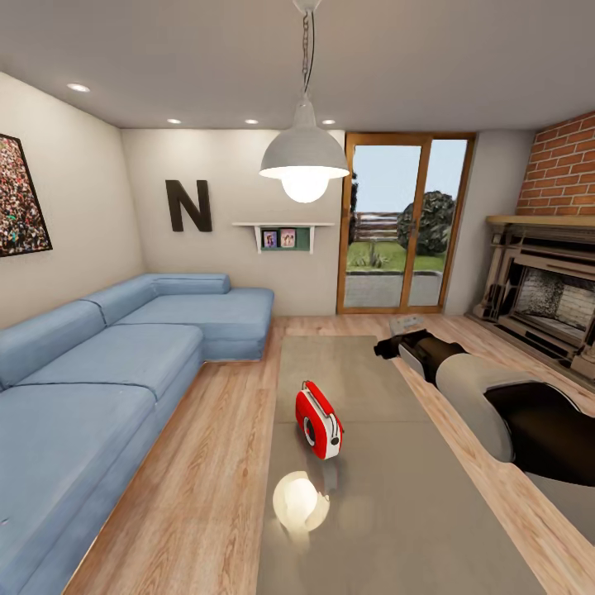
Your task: Turn on the radio receiver that's on the table in the living room.
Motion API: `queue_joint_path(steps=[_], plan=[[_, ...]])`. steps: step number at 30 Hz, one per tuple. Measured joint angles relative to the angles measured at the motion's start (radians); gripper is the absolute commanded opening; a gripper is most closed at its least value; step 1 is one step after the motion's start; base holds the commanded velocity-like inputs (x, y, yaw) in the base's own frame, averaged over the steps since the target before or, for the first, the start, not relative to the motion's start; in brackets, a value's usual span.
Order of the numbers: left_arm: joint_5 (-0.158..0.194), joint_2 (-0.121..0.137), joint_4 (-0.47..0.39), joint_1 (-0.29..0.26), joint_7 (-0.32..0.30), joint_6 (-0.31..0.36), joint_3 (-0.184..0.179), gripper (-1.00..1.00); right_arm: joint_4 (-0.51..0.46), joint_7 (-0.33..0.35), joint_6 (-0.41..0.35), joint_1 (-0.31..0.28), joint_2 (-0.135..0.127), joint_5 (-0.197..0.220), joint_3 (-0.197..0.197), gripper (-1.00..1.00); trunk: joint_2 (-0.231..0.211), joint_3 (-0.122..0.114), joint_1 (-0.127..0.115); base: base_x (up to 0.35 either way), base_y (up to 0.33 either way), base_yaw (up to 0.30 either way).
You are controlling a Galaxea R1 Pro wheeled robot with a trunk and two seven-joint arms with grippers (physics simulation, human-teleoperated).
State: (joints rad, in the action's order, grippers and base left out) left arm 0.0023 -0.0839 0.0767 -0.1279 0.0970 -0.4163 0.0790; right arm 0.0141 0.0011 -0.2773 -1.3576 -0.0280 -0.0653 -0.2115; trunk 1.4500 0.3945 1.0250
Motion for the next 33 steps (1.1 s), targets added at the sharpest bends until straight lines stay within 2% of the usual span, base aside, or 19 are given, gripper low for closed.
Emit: queue_joint_path(steps=[4,7,14,18,20,23,24,26,27,29,32,33], plan=[[-0.002,-0.029,0.000,0.000,0.000,0.001,0.000,1.00,-0.001,0.002,-0.142,0.000,0.000,0.000,0.022,1.00,0.000,0.000,0.000,0.000,0.000,0.000],[-0.003,-0.035,0.000,0.000,0.002,0.000,0.000,1.00,-0.001,0.003,-0.204,0.000,0.001,0.000,0.042,1.00,0.000,0.000,0.000,0.000,0.000,0.000],[-0.002,-0.032,-0.003,0.000,0.009,0.001,-0.002,1.00,-0.002,0.029,-0.243,0.000,0.002,-0.001,0.056,1.00,0.000,0.000,0.000,0.000,0.000,0.000],[-0.002,-0.028,-0.067,-0.001,0.011,0.007,-0.004,1.00,-0.003,0.095,-0.248,0.000,0.002,-0.002,0.057,1.00,0.000,0.000,0.000,0.000,0.000,0.000],[-0.004,-0.027,-0.147,-0.001,0.013,0.031,-0.004,1.00,-0.003,0.131,-0.249,0.000,0.001,-0.003,0.057,1.00,0.000,0.000,0.000,0.000,0.000,0.000],[-0.004,-0.026,-0.264,-0.001,0.015,0.118,-0.005,1.00,-0.003,0.156,-0.245,0.000,0.001,-0.005,0.057,1.00,0.000,0.000,0.000,0.000,0.000,0.000],[-0.003,-0.025,-0.327,-0.001,0.016,0.181,-0.005,1.00,-0.004,0.162,-0.243,0.000,0.001,-0.005,0.057,1.00,0.000,0.000,0.000,0.000,0.000,0.000],[-0.002,-0.025,-0.399,-0.002,0.016,0.249,-0.004,1.00,-0.004,0.167,-0.242,0.000,0.001,-0.005,0.057,1.00,0.000,0.000,0.000,0.000,0.000,0.000],[-0.002,-0.024,-0.464,-0.002,0.016,0.312,-0.004,1.00,-0.005,0.168,-0.240,0.000,0.000,-0.005,0.057,1.00,0.000,0.000,0.000,0.000,0.000,0.000],[-0.001,-0.024,-0.544,-0.002,0.017,0.387,-0.004,1.00,-0.005,0.167,-0.239,0.000,0.000,-0.005,0.057,1.00,0.000,0.000,0.000,0.000,0.000,0.000],[-0.004,-0.021,-0.599,-0.002,0.019,0.434,-0.003,1.00,-0.005,0.165,-0.239,0.000,0.000,-0.005,0.057,1.00,0.000,0.000,0.000,0.000,0.000,0.000],[-0.004,-0.006,-0.617,-0.002,0.019,0.445,-0.001,1.00,-0.005,0.165,-0.238,0.000,0.000,-0.005,0.057,1.00,0.000,0.000,0.000,0.000,0.000,0.000]])
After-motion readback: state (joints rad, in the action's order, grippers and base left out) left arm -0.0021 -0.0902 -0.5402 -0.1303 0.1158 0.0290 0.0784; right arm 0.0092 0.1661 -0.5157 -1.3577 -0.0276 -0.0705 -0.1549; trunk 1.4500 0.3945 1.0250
